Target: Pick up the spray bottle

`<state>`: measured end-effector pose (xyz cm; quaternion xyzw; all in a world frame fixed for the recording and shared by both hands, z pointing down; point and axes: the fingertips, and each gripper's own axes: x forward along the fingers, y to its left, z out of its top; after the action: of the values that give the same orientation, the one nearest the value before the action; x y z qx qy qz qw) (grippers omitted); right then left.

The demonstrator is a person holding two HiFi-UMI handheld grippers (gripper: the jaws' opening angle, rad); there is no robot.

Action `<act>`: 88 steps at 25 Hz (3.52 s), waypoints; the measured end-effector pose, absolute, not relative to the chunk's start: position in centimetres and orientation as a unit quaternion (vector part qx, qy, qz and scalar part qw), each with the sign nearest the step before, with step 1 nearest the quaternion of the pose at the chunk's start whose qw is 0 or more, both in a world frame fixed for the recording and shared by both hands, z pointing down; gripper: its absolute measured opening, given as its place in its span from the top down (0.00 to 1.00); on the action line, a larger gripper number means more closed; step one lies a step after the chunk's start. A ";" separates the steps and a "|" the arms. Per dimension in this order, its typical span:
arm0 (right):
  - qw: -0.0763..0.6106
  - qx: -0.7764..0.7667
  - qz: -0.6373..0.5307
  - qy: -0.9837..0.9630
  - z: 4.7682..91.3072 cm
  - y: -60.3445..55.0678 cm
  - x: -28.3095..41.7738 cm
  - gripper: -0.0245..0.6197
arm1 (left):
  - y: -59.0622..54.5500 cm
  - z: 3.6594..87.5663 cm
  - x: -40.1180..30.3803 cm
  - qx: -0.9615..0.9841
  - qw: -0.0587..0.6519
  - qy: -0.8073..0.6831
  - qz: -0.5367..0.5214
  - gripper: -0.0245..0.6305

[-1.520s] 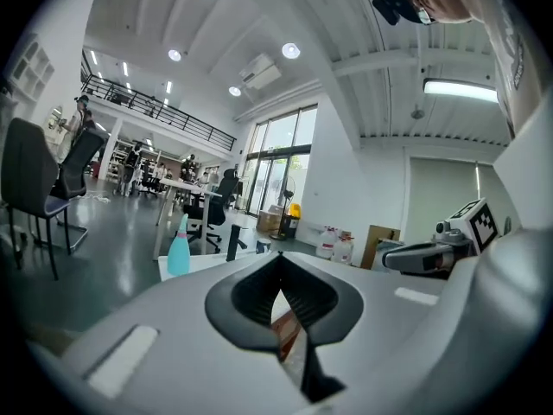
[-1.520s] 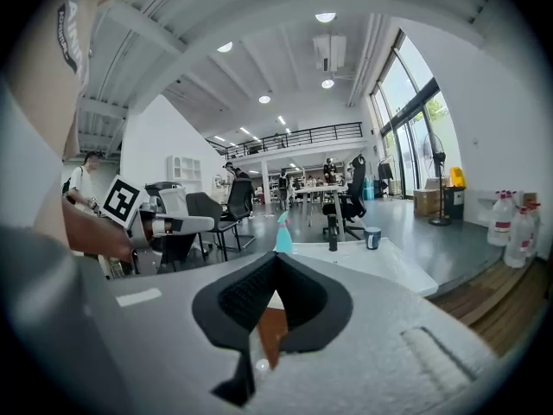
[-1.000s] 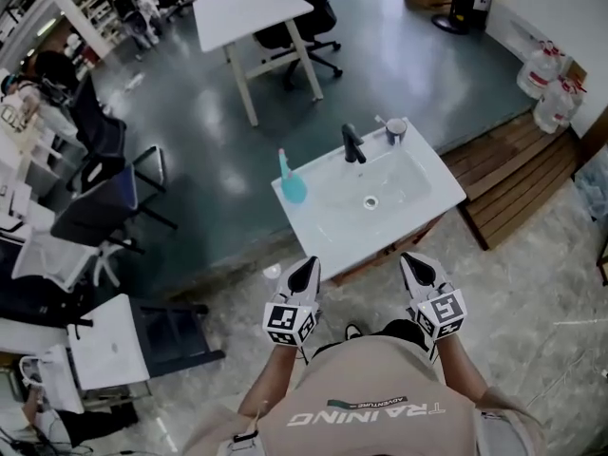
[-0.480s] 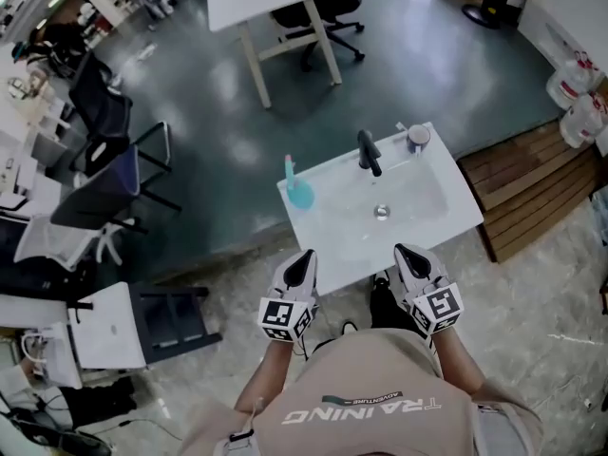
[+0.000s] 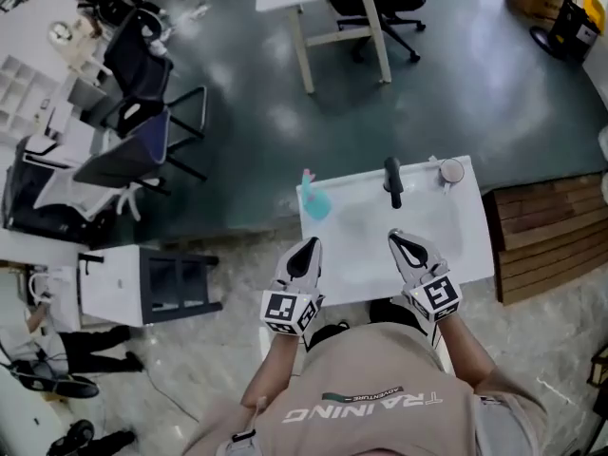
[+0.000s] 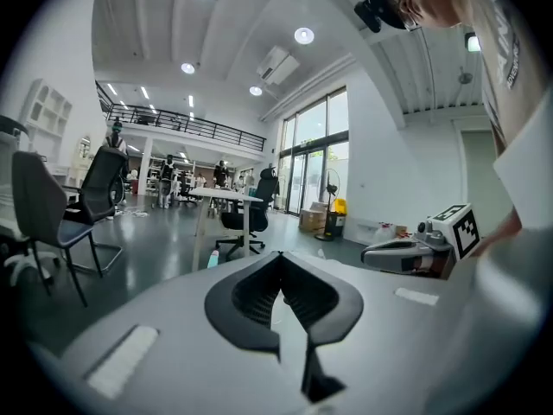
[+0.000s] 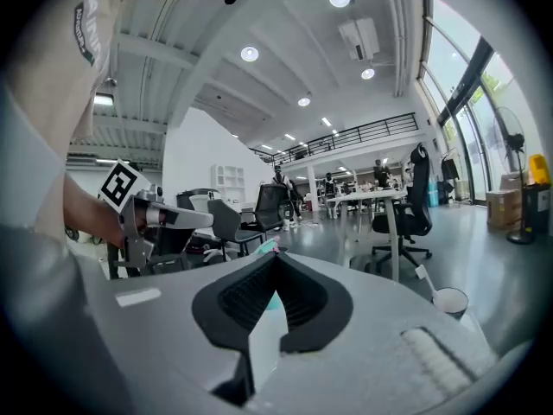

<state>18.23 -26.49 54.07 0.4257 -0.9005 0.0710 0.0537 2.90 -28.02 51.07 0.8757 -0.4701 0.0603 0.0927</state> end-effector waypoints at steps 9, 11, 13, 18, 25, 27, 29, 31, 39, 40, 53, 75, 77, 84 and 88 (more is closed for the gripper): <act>0.056 0.349 0.053 -0.934 54.1 -29.9 15.5 0.96 | -28.0 51.9 2.2 0.842 0.116 -0.520 0.080 0.93; 0.049 0.346 0.063 -0.935 54.1 -30.6 15.2 0.96 | -28.0 51.9 1.8 0.837 0.115 -0.529 0.081 0.93; 0.037 0.349 0.070 -0.934 53.7 -31.1 15.1 0.96 | -28.0 51.8 1.4 0.832 0.112 -0.537 0.080 0.93; 0.036 0.341 0.051 -0.938 52.5 -32.3 13.8 0.96 | -28.2 51.6 0.7 0.827 0.109 -0.548 0.063 0.93; 0.061 0.334 0.033 -0.940 51.5 -32.4 11.8 0.96 | -28.4 51.6 -0.8 0.828 0.099 -0.549 0.050 0.93; 0.068 0.336 0.031 -0.939 51.3 -32.5 11.5 0.96 | -28.6 51.4 -1.0 0.832 0.086 -0.545 0.051 0.93; 0.076 0.337 0.033 -0.938 51.4 -32.6 11.2 0.96 | -28.9 51.1 -1.3 0.836 0.074 -0.541 0.053 0.93; 0.078 0.337 0.036 -0.937 51.3 -32.7 10.8 0.96 | -29.2 51.0 -1.6 0.840 0.067 -0.536 0.053 0.93; 0.109 0.336 0.048 -0.934 52.8 -32.9 9.1 0.96 | -29.9 51.3 -3.4 0.843 0.070 -0.531 0.040 0.93; 0.111 0.335 0.045 -0.934 52.8 -32.9 8.8 0.96 | -29.8 51.3 -3.6 0.844 0.069 -0.530 0.042 0.93; 0.099 0.363 0.052 -0.925 53.0 -34.4 7.9 0.75 | -29.5 51.7 -6.1 0.846 0.080 -0.526 0.047 0.93; 0.214 0.286 0.046 -0.933 61.6 -38.7 1.9 0.63 | -29.5 52.9 -9.7 0.830 0.110 -0.544 0.059 0.93; 0.224 0.280 0.038 -0.933 62.3 -39.2 1.4 0.63 | -29.7 53.0 -9.7 0.829 0.116 -0.545 0.054 0.93; 0.227 0.275 0.047 -0.933 63.9 -40.7 -0.2 0.63 | -30.2 53.1 -9.7 0.830 0.118 -0.542 0.053 0.93; 0.231 0.268 0.055 -0.934 64.6 -41.4 -0.9 0.63 | -30.4 53.3 -10.1 0.829 0.120 -0.544 0.055 0.93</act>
<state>-0.90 -41.43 64.63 0.2682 -0.9337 0.0552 0.2307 -10.15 -30.43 53.26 0.8286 -0.5440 0.0550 0.1200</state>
